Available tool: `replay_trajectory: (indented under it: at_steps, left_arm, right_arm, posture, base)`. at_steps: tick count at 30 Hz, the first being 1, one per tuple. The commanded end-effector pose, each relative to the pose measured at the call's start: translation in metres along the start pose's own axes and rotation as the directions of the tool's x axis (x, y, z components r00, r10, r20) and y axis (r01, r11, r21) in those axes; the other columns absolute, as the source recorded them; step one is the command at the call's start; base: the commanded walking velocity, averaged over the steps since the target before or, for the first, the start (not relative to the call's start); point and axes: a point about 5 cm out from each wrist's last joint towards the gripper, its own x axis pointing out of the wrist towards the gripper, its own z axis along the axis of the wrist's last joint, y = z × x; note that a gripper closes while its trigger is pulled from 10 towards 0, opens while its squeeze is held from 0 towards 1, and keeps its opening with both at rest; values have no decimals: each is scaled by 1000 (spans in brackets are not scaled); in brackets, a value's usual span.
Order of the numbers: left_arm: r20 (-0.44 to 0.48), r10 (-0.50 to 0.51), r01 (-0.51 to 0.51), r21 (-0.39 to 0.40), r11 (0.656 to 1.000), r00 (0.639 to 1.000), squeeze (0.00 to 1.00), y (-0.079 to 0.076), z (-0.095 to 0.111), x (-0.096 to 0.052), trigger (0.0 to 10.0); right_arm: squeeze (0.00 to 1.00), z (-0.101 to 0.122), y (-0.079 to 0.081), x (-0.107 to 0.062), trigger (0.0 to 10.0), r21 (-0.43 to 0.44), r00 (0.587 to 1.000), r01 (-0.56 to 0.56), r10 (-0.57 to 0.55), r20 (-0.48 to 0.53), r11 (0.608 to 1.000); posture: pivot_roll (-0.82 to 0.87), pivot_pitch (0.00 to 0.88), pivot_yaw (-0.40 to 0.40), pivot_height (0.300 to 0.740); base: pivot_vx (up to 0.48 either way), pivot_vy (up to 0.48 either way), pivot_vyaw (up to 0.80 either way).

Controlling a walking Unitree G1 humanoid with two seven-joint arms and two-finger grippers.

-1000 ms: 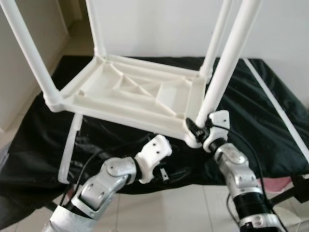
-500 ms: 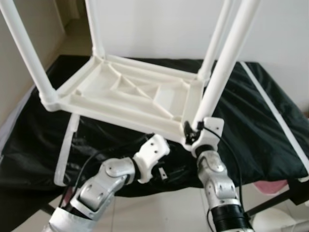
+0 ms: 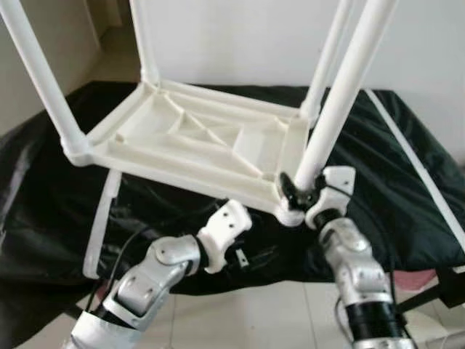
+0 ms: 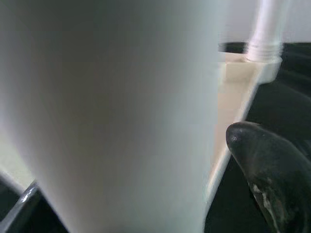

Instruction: Building children table

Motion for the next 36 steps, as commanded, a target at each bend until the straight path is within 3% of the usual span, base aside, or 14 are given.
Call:
replay_trajectory:
  at_steps: [1, 6, 19, 21, 26, 36]
  left_arm:
    - [-16, -14, 14, -1, 1000, 1000, 0, -1, -3, -1, 10000]
    - [-21, -7, 7, 7, 1000, 1000, 0, 1, -2, -2, 10000]
    - [-34, 6, -5, 14, 1000, 999, 0, 2, -4, -2, 10000]
    - [-14, 2, -2, -13, 1000, 1000, 0, 2, -2, -4, 10000]
    - [-27, 5, -5, 0, 1000, 1000, 0, 2, -4, -3, 10000]
    - [-18, -13, 13, -4, 1000, 1000, 0, -1, -3, 0, 10000]
  right_arm:
    - [0, -2, -3, 1, 10000, -7, 999, -33, 33, -10, 999]
    - [0, 3, -8, 6, 10000, -65, 978, -209, 208, -23, 976]
    - [0, -7, -12, 5, 10000, -118, 911, -410, 400, -100, 904]
    - [0, -8, -10, 5, 10000, -126, 897, -440, 430, -105, 889]
    - [0, -10, -13, 3, 10000, -99, 897, -438, 427, -114, 894]
    - [0, -10, -20, 1, 10000, -143, 895, -445, 431, -114, 884]
  posture:
    - [15, 70, -32, 740]
    - [25, 70, -43, 740]
    - [34, 78, -29, 740]
    - [32, 80, -19, 740]
    - [30, 84, -21, 740]
    - [19, 77, -32, 740]
  base:
    - [0, 0, 0]
    - [0, 0, 0]
    - [0, 0, 0]
    - [0, 0, 0]
    - [0, 0, 0]
    - [0, 0, 0]
